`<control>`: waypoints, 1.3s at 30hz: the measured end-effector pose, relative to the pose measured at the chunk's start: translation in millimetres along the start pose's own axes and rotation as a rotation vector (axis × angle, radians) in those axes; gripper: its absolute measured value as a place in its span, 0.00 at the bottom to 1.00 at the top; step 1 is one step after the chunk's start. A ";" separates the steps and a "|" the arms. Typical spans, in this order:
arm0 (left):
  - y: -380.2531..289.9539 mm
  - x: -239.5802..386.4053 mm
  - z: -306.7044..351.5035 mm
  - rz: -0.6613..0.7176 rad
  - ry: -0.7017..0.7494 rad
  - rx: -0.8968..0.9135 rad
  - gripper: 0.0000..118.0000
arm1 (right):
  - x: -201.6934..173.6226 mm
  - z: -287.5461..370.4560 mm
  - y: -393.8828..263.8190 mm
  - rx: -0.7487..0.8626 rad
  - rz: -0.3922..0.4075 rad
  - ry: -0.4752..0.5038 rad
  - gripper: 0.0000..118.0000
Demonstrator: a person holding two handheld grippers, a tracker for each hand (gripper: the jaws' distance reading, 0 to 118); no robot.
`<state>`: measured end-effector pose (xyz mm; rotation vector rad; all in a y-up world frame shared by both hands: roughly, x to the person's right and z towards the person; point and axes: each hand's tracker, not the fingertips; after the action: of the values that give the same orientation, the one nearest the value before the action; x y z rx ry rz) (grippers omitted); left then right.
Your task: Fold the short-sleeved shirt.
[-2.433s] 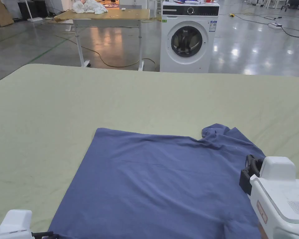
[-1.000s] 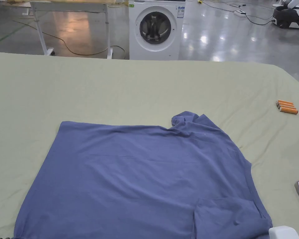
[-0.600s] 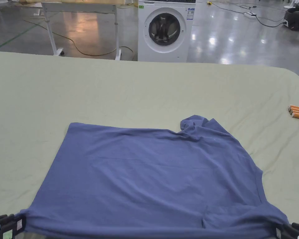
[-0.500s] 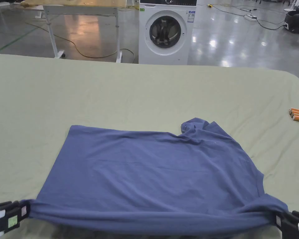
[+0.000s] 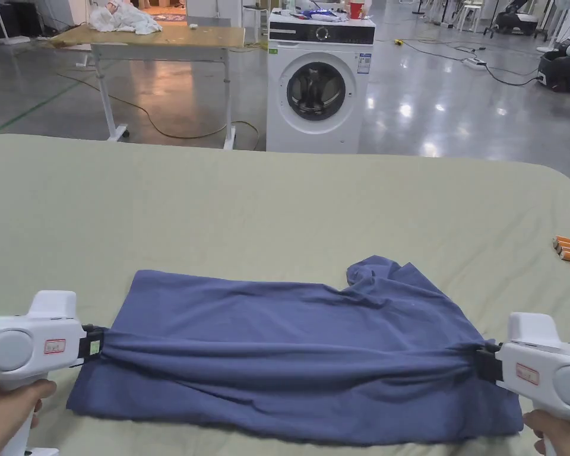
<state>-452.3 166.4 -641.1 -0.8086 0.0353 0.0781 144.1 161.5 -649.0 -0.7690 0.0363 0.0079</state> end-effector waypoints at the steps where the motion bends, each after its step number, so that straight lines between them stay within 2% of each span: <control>1: -1.9 1.7 -4.5 0.008 0.002 -0.015 0.02 | -1.6 -8.5 -0.4 -0.025 0.005 -0.008 0.05; 7: -11.4 7.6 -19.5 0.010 0.018 -0.057 0.03 | -7.6 -31.1 -6.6 -0.060 0.012 -0.040 0.09; 8: -12.2 8.9 -18.4 0.011 0.024 -0.053 0.07 | -8.6 -29.6 -7.4 -0.055 0.015 -0.052 0.14; 10: -10.5 12.7 -9.6 0.025 0.045 -0.019 0.21 | -13.5 -21.9 -6.6 -0.026 0.036 -0.098 0.19; 11: -10.3 15.4 -4.1 0.023 0.049 0.013 0.34 | -16.4 -15.9 -5.8 0.008 0.040 -0.108 0.27; 13: -7.3 21.7 10.7 0.020 0.009 0.084 0.46 | -24.9 -0.5 -5.0 0.089 0.045 -0.109 0.44; 14: -7.4 27.7 18.0 0.008 -0.001 0.121 0.50 | -30.2 6.5 -4.2 0.136 0.050 -0.109 0.51; 16: -9.0 43.1 33.4 -0.030 -0.012 0.199 0.50 | -44.6 21.7 -2.4 0.241 0.063 -0.112 0.52; 20: -15.0 69.7 57.3 -0.074 0.009 0.345 0.49 | -75.5 42.4 -1.4 0.419 0.072 -0.128 0.52; 22: -21.4 83.0 69.7 -0.074 0.015 0.417 0.41 | -90.5 52.0 -3.4 0.491 0.066 -0.136 0.46; 24: -27.0 93.4 80.0 -0.067 0.028 0.476 0.18 | -103.4 58.6 -5.9 0.543 0.054 -0.141 0.16; 25: -25.4 81.1 68.4 -0.060 0.034 0.507 0.10 | -108.8 62.1 -7.7 0.565 0.044 -0.137 0.04; 26: -27.1 83.6 71.2 -0.061 0.048 0.529 0.03 | -112.6 64.7 -9.4 0.573 0.035 -0.130 0.04; 30: -34.5 85.1 83.5 -0.067 0.068 0.589 0.00 | -120.5 73.0 -15.4 0.622 0.014 -0.092 0.01; 33: -38.4 74.8 87.3 -0.073 0.081 0.611 0.00 | -123.9 77.2 -17.1 0.635 0.037 -0.098 0.00; 36: -39.4 55.7 87.5 -0.086 0.106 0.559 0.00 | -123.7 80.2 -17.3 0.636 0.046 -0.090 0.00; 39: -41.4 31.7 79.7 -0.065 0.116 0.419 0.00 | -122.8 82.2 -19.0 0.630 0.047 -0.082 0.00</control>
<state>-417.1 197.4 -558.2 -0.3939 0.1306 -0.0373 24.3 205.8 -572.4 -0.1373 -0.0211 0.0697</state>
